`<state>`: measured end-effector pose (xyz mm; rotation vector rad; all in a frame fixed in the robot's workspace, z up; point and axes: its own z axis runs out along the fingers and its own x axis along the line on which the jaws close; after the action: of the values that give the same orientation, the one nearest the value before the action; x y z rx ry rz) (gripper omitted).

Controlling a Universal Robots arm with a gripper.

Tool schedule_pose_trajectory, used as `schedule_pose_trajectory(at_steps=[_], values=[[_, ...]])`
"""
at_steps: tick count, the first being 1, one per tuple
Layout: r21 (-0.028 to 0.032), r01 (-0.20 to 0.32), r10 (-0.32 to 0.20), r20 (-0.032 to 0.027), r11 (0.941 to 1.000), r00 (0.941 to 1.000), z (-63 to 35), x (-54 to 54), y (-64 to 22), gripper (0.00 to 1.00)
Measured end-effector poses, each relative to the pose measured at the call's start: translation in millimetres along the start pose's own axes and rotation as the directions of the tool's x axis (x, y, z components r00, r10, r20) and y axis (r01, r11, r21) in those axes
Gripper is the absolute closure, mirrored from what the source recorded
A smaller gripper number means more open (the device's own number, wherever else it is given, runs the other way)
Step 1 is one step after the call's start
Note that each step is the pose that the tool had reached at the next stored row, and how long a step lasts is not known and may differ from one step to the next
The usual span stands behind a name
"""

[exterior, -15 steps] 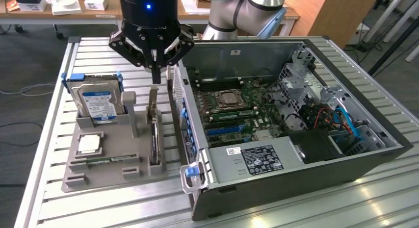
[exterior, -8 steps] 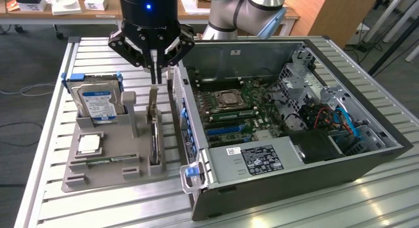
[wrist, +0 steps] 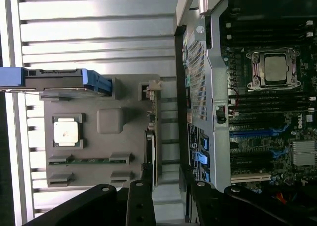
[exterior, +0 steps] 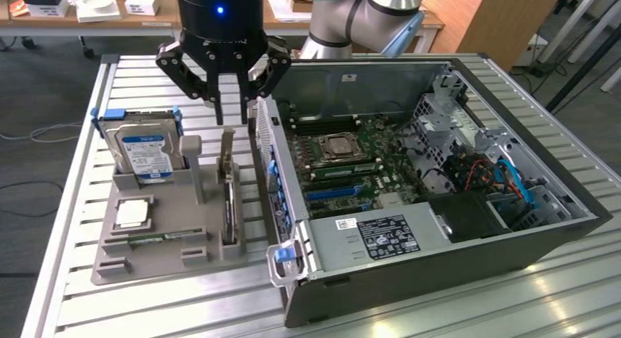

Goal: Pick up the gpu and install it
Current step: 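Pick up the gpu and move the gpu toward the slot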

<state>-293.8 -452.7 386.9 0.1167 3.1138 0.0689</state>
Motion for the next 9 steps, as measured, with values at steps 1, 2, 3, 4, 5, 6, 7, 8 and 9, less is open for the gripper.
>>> schedule_pose_trajectory(at_steps=[1, 2, 3, 4, 5, 6, 7, 8, 9], values=[[0.0001, 0.0, 0.0, 0.0, 1.0, 1.0, 0.1, 0.4, -0.4, 0.64], [0.0, 0.0, 0.0, 0.0, 1.0, 1.0, 0.1, 1.3, -0.8, 0.64], [0.0, 0.0, 0.0, 0.0002, 1.0, 1.0, 0.3, 2.6, -1.2, 0.64], [0.0001, 0.0, 0.0, 0.0003, 1.0, 1.0, 0.3, 4.0, -1.9, 0.64], [0.0, 0.0, 0.0, 0.0006, 1.0, 1.0, 0.4, 5.3, -2.7, 0.64], [0.0, 0.0, 0.0, 0.0007, 1.0, 1.0, 0.4, 6.3, -3.8, 0.64], [0.0, 0.0, 0.0, 0.0007, 1.0, 1.0, 0.4, 7.0, -4.5, 0.64], [0.0, 0.0, 0.0, 0.0007, 1.0, 1.0, 0.4, 7.1, -4.5, 0.64], [0.0, 0.0, 0.0, 0.0008, 1.0, 1.0, 0.5, 7.1, -4.6, 0.64]])
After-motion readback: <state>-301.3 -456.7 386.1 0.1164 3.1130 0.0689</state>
